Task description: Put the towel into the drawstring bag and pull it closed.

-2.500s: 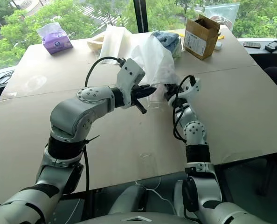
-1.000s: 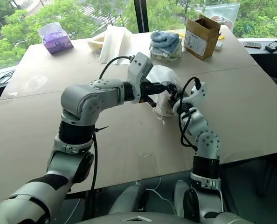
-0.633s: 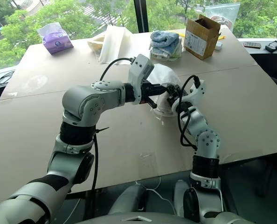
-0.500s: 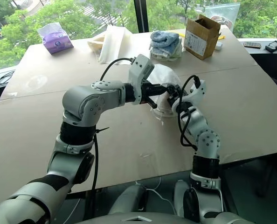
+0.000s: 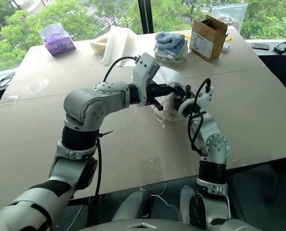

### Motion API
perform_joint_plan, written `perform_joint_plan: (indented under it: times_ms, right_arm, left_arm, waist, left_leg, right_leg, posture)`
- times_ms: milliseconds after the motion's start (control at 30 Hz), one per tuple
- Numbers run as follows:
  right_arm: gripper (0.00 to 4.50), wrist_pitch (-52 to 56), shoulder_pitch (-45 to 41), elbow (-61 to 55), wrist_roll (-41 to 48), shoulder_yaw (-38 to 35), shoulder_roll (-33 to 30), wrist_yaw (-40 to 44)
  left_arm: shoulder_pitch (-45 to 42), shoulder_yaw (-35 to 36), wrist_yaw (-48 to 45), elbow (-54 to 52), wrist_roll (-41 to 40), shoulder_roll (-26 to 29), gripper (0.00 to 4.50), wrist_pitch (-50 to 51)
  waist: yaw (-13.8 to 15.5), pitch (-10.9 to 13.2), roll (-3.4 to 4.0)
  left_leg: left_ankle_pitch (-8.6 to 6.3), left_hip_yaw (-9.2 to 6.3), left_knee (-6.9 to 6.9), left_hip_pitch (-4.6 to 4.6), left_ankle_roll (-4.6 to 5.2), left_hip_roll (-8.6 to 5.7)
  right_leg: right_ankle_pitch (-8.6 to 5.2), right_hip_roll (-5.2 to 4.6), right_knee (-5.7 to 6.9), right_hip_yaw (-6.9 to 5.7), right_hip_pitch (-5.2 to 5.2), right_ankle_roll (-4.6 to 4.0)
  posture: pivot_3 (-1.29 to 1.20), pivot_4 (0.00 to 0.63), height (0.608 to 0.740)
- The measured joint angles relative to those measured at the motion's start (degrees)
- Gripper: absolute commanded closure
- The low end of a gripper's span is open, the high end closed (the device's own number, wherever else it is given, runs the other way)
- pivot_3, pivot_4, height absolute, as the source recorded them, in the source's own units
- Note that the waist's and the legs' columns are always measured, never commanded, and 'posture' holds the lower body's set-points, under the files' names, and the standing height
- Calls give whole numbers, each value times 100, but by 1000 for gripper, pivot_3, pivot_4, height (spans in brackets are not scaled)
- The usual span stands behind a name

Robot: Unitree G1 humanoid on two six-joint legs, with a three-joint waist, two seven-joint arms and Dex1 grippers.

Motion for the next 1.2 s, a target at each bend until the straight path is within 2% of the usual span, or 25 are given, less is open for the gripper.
perform_joint_plan:
  times_ms: [200,467,600,700,933,1200]
  right_arm:
    - [3249,2,2,-1,-452,185,-35,164]
    - [3249,179,-58,-3,-2410,1028,-608,826]
    - [3249,102,-45,14,-2781,961,-265,869]
    - [3249,111,-47,41,-2828,846,-27,814]
    - [3249,76,-69,172,-2503,752,-5,408]
    - [3249,-563,-93,413,-1400,648,9,-421]
  left_arm:
    - [50,-76,0,-73,16,145,4500,-16]
    - [534,-567,-4,-322,346,605,4500,-630]
    - [808,-529,-8,-383,413,617,4500,-1021]
    - [960,-501,-35,-443,456,659,4500,-1189]
    - [1039,-485,-73,-310,452,591,4500,-1251]
    - [1040,-330,-126,-232,394,539,4500,-1226]
  waist:
    - [-5,0,0]
    - [6,0,0]
    - [0,0,0]
    - [7,0,0]
    - [4,0,0]
    - [3,0,0]
  left_leg:
    - [0,0,0,0,0,0]
    - [0,0,0,1,0,0]
    - [0,0,-3,1,0,2]
    - [0,0,-1,1,0,1]
    - [0,-1,-1,1,0,0]
    - [0,-1,-1,1,0,0]
  right_leg:
    - [0,1,0,0,0,0]
    - [0,1,0,0,0,0]
    - [0,1,0,1,-1,0]
    - [0,-1,-2,1,0,0]
    - [0,0,-1,0,0,0]
    - [0,0,-1,-1,0,0]
  posture:
    - [0,150,740]
    - [0,150,740]
    - [0,150,740]
    - [0,150,740]
    - [0,150,740]
    - [0,150,740]
